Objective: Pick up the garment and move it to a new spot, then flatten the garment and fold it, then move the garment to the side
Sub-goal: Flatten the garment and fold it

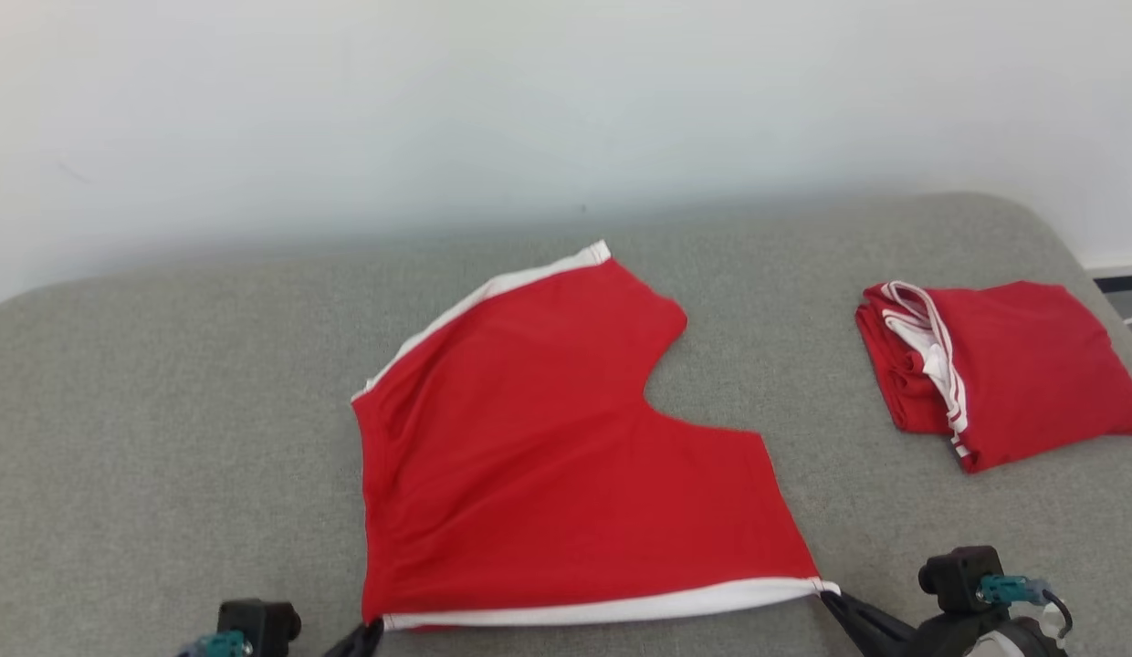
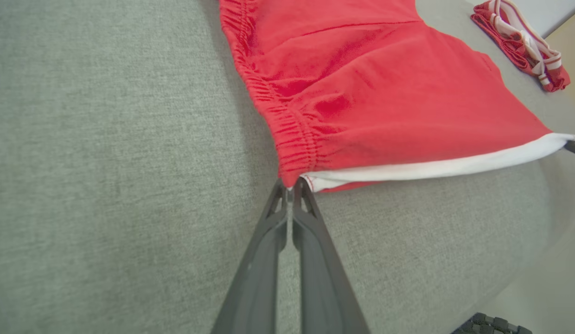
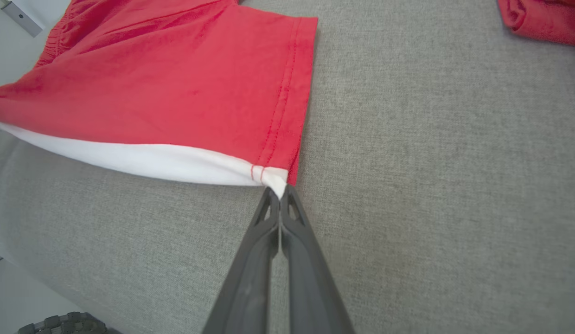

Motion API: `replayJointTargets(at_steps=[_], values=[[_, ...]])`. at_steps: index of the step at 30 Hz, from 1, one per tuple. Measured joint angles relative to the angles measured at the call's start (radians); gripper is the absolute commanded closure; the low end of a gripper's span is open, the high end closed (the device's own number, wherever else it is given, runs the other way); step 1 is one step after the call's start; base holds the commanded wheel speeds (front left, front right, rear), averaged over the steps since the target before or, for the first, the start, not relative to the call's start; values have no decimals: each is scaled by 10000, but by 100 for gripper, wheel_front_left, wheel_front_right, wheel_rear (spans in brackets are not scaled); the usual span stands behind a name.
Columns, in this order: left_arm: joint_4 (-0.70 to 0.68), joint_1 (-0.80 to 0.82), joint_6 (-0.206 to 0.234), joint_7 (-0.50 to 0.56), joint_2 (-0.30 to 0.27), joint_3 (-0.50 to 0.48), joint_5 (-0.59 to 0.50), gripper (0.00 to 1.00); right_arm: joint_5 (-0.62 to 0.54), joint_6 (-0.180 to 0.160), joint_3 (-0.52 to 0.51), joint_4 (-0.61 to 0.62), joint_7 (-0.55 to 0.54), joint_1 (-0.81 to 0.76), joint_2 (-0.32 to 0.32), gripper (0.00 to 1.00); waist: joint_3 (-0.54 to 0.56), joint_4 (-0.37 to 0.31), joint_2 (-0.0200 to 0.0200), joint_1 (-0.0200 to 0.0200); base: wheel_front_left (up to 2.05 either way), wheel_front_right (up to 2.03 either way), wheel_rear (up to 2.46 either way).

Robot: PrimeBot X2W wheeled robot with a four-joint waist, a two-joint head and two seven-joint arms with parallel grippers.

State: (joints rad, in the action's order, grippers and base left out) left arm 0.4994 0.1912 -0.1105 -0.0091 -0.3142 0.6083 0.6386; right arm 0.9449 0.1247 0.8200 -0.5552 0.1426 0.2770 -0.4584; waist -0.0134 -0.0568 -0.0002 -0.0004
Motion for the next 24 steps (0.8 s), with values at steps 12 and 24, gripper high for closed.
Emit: replayJointTargets(at_steps=[12, 24], values=[[-510, -471, 487, 499, -236, 178, -48, 100, 374, -288, 267, 895, -938, -645, -307, 100, 463, -26, 0, 3, 0, 0, 0], [-871, -821, 872, 612, 15, -36, 148, 0, 671, -779, -12, 1455, -1340, -659, -443, 0, 449, 19, 2, 3, 0, 0, 0]])
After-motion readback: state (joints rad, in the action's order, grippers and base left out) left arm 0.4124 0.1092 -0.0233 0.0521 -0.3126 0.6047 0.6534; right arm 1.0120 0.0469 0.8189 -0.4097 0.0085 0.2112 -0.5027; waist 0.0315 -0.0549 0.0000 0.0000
